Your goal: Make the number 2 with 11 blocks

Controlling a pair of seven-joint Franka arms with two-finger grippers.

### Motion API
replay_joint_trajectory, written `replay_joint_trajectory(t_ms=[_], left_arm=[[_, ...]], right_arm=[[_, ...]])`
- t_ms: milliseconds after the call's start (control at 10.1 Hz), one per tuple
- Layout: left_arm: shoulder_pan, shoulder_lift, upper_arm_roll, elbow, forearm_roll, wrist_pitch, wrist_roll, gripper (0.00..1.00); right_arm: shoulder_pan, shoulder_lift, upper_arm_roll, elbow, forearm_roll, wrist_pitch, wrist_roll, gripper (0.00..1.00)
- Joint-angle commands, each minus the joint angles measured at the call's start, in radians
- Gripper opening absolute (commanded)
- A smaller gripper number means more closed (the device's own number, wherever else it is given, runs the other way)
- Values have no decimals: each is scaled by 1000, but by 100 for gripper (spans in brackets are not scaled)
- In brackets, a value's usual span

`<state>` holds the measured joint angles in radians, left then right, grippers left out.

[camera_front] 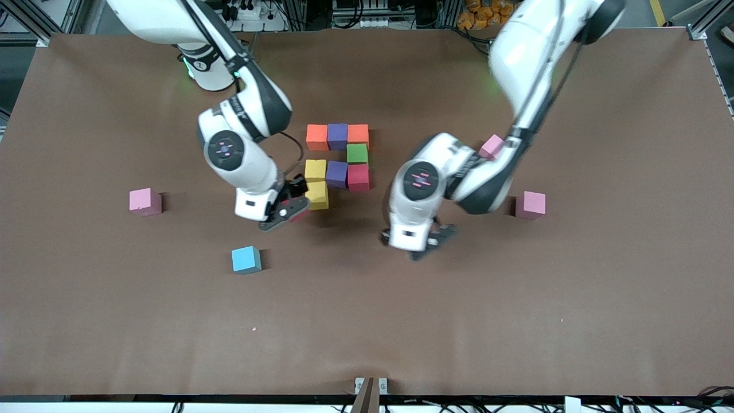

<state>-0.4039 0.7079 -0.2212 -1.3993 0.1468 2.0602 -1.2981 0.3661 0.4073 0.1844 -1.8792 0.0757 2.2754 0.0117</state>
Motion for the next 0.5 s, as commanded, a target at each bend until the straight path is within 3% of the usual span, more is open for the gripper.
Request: replay_joint_trajectory(t_ms=[0,198,397], left_arm=[[113,-252,-9,-356,-9,107,50,100],[205,-339,-13,-485,-10,121,161,100],[311,-398,-20,-581,-18,121,332,100]], right_arm=[[63,97,-16,100,10,12,178,34],[67,122,-19,103,9,54,217,34],[82,160,-60,103,6,96,241,34]])
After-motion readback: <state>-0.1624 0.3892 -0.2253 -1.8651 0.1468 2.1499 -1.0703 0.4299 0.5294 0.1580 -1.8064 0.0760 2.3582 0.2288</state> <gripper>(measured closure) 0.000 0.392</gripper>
